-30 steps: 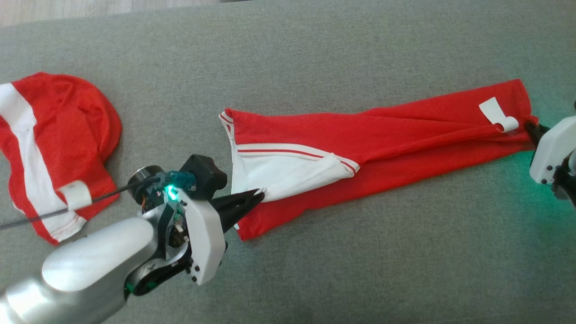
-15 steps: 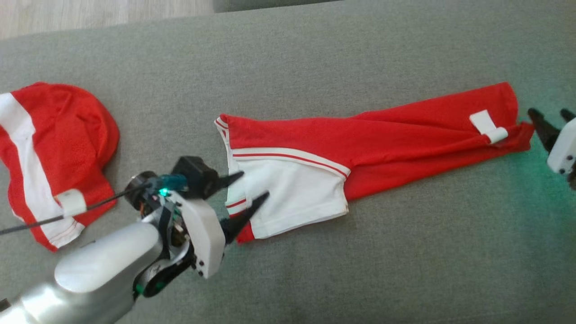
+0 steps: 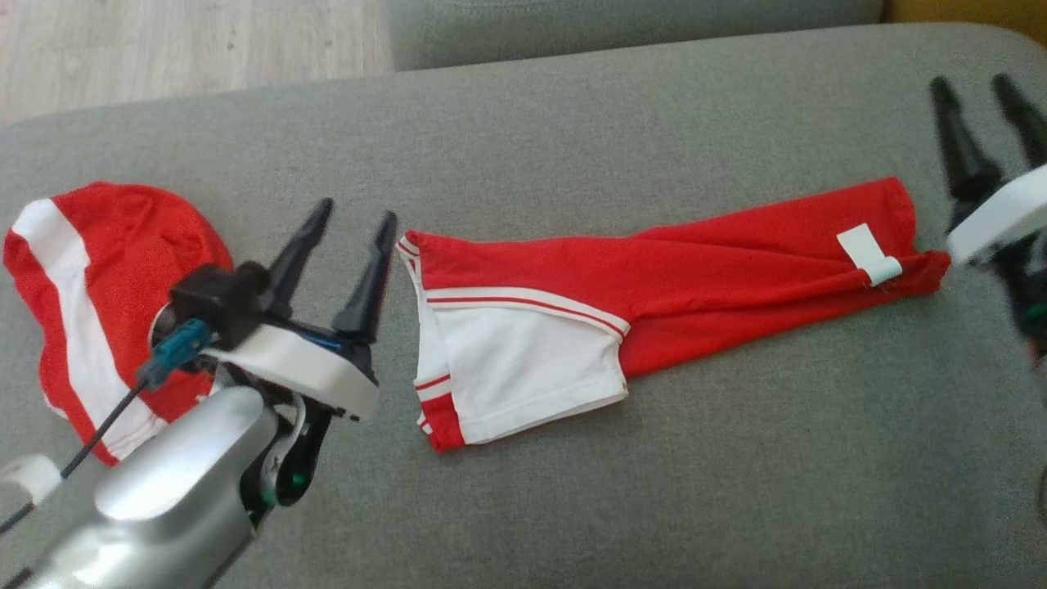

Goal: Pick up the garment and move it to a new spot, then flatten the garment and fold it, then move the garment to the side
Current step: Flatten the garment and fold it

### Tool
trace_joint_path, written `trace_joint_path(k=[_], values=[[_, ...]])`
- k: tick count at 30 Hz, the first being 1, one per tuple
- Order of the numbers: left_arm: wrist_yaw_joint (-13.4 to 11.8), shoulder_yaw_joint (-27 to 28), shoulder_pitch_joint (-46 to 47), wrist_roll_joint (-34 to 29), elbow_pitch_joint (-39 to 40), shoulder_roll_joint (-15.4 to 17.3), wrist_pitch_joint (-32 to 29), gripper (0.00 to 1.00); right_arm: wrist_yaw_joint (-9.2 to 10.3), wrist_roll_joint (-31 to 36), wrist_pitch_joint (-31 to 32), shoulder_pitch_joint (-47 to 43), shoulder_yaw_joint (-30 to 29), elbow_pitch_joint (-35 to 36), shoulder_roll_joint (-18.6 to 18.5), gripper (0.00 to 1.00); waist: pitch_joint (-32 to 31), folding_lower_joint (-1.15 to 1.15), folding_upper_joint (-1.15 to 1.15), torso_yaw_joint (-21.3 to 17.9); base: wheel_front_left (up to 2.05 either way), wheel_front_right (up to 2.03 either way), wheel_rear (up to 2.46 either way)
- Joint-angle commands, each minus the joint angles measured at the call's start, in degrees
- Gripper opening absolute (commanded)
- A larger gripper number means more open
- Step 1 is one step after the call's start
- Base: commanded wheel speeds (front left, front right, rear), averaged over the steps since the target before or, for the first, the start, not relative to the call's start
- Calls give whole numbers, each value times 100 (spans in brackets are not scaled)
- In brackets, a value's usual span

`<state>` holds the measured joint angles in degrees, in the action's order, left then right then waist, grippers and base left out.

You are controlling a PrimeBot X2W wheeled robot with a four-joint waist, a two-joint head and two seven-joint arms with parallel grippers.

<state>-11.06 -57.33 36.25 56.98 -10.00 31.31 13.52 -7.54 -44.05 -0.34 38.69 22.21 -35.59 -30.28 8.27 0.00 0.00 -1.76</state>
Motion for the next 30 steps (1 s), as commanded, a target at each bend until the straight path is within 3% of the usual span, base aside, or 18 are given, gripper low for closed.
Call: trace_joint_path(k=[1, 6, 7, 14, 18, 24, 30], values=[[-161, 609, -40, -74, 76, 31, 127, 100, 5, 116, -297, -377, -6, 349, 60, 100, -85, 0, 0, 44, 0, 0, 0], [-241, 2092, -906, -915, 420, -556, 145, 100, 5, 461, -942, -1072, -166, 718, 440, 100, -180, 0, 0, 101, 0, 0, 0], [-241, 2092, -906, -915, 420, -556, 145, 100, 5, 461, -942, -1072, -166, 718, 440, 100, -180, 0, 0, 101, 0, 0, 0], [301, 3564, -2258, -2142, 597, -1560, 147, 100, 5, 1182, -1347, -1821, -592, 948, 1176, 100, -247, 0, 0, 70, 0, 0, 0], [675, 3938, -2597, -2666, 447, -1930, 147, 100, 5, 1500, -1391, -2001, -893, 963, 1461, 100, -219, 0, 0, 61, 0, 0, 0], [1131, 4302, -2597, -3148, 251, -2263, 147, 100, 5, 2006, -1267, -1832, -1369, 861, 1541, 100, -16, 0, 0, 101, 0, 0, 0], [1448, 4535, -2388, -3460, 155, -2516, 147, 100, 5, 2869, -776, -1206, -3037, -27, 1722, 100, 328, 0, 0, 218, 0, 0, 0]])
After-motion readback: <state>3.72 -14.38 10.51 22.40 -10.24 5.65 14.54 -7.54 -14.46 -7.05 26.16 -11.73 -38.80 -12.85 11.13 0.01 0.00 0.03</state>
